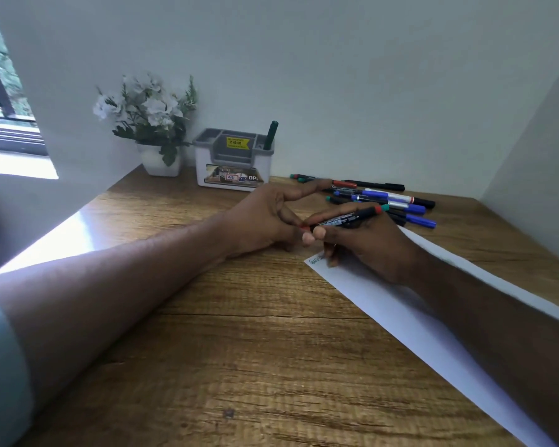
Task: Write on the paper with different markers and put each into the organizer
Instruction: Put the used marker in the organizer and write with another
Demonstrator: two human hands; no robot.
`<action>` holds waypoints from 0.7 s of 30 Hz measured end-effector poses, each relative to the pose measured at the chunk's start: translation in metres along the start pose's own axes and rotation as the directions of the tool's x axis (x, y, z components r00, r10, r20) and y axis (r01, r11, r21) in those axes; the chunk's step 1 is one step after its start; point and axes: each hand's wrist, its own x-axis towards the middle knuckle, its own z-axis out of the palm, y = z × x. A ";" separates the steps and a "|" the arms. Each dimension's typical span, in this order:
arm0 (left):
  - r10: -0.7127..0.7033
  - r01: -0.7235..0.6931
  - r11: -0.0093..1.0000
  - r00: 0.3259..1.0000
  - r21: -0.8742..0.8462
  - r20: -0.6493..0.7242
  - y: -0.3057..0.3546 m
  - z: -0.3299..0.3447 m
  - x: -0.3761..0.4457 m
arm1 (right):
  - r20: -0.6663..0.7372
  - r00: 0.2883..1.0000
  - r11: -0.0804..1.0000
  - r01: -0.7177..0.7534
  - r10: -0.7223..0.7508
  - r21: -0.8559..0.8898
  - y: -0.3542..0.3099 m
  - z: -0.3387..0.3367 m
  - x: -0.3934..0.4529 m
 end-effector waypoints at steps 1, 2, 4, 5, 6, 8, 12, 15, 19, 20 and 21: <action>0.005 -0.005 1.000 1.000 -0.008 -0.013 0.000 0.000 0.002 | 0.002 1.000 1.000 -0.010 0.010 -0.011 0.000 -0.001 0.001; 0.007 -0.007 1.000 1.000 -0.004 -0.020 -0.001 -0.001 0.004 | 0.001 1.000 0.999 -0.025 0.025 -0.024 -0.001 -0.002 0.002; 0.008 -0.007 0.999 1.000 0.036 -0.024 0.000 -0.006 0.008 | -0.009 0.999 0.999 -0.051 0.051 -0.018 -0.003 -0.003 0.003; 0.007 -0.004 0.998 0.999 0.058 -0.050 -0.001 -0.009 0.009 | -0.001 0.999 0.999 -0.049 0.049 0.011 -0.003 -0.003 0.003; 0.004 0.005 0.996 0.994 0.087 -0.105 -0.004 -0.016 0.010 | 0.015 0.999 0.998 -0.033 0.033 0.047 -0.004 -0.004 0.003; 0.019 0.043 0.975 0.962 0.219 -0.274 -0.012 -0.031 0.010 | 0.055 0.999 0.999 0.003 -0.005 0.039 -0.004 -0.010 0.004; 0.035 0.190 0.862 0.902 0.470 -0.430 -0.032 -0.056 0.012 | 0.233 0.969 0.959 -0.018 0.087 -0.281 -0.010 -0.037 0.013; 0.051 0.202 0.811 0.910 0.549 -0.411 -0.040 -0.057 0.016 | 0.135 0.988 0.990 -0.054 0.072 -0.131 -0.025 -0.039 0.028; 0.015 0.246 0.785 0.910 0.568 -0.414 -0.045 -0.061 0.020 | -0.259 0.949 0.983 0.161 -0.178 -0.084 -0.039 -0.029 0.072; 0.004 0.256 0.778 0.911 0.574 -0.411 -0.045 -0.062 0.020 | -0.303 0.930 0.978 0.194 -0.206 -0.070 -0.041 -0.025 0.084; -0.005 0.263 0.769 0.914 0.583 -0.406 -0.046 -0.062 0.020 | -0.317 0.919 0.973 0.224 -0.232 -0.064 -0.043 -0.020 0.096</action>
